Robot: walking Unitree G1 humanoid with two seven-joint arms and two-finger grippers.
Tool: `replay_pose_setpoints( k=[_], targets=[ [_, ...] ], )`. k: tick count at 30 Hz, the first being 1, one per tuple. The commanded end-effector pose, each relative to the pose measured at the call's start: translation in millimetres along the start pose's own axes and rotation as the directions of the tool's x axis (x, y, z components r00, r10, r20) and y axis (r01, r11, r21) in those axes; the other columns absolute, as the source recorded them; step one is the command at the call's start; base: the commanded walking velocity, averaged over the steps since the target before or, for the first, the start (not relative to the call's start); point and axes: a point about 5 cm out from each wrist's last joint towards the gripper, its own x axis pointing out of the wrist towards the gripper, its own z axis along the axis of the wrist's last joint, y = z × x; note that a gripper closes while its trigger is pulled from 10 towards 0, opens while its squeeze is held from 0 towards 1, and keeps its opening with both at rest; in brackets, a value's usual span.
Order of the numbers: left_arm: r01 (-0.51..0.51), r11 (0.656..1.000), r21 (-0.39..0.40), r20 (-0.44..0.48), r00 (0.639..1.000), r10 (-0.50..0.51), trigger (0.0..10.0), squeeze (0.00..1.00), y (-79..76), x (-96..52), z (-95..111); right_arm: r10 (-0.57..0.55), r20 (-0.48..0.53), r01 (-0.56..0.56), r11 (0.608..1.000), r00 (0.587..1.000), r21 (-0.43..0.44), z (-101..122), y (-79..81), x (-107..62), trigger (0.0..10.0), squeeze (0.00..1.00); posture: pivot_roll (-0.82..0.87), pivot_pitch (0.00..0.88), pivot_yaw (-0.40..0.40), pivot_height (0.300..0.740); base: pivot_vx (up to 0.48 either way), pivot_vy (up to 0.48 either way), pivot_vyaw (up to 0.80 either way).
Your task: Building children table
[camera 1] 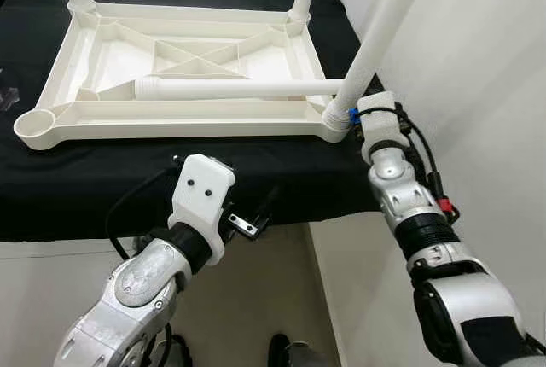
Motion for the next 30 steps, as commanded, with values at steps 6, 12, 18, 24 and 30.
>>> replay_pose_setpoints(
  k=[6, 12, 18, 24, 30],
  targets=[
    [0.011, 1.000, 0.001, -0.006, 1.000, -0.011, 10.0, 0.00, -2.0, -1.6, 0, -0.015, 0.002, 0.015, 0.998, 1.000, -0.054, -5, 2.4, -0.2, 10.0, 0.00, 0.09, 0.242, -0.123, 0.740, 0.000, 0.000, 0.00],
    [0.011, 1.000, 0.001, -0.006, 1.000, -0.011, 10.0, 0.00, -2.3, -1.8, 0, 0.040, 0.017, -0.040, 0.999, 0.999, 0.019, 0, 13.9, -1.8, 10.0, 0.00, 0.09, 0.242, -0.123, 0.740, 0.000, 0.000, 0.00],
    [0.010, 1.000, 0.005, -0.004, 1.000, -0.010, 10.0, 0.00, -1.4, -1.6, 2, 0.084, 0.046, -0.088, 0.992, 0.995, 0.094, 8, 24.9, -3.6, 10.0, 0.00, 0.09, 0.243, -0.120, 0.740, 0.000, 0.000, 0.00],
    [0.009, 1.000, 0.009, -0.004, 1.000, -0.009, 10.0, 0.00, -0.6, -1.5, 2, 0.109, 0.064, -0.116, 0.985, 0.992, 0.128, 13, 30.1, -4.5, 10.0, 0.00, 0.09, 0.244, -0.118, 0.740, 0.000, 0.000, 0.00],
    [0.005, 1.000, 0.013, -0.004, 1.000, -0.005, 10.0, 0.00, 0.9, -1.3, 3, 0.129, 0.081, -0.140, 0.978, 0.988, 0.156, 15, 34.9, -6.9, 10.0, 0.00, 0.09, 0.246, -0.117, 0.740, 0.000, 0.000, 0.00]
  ],
)
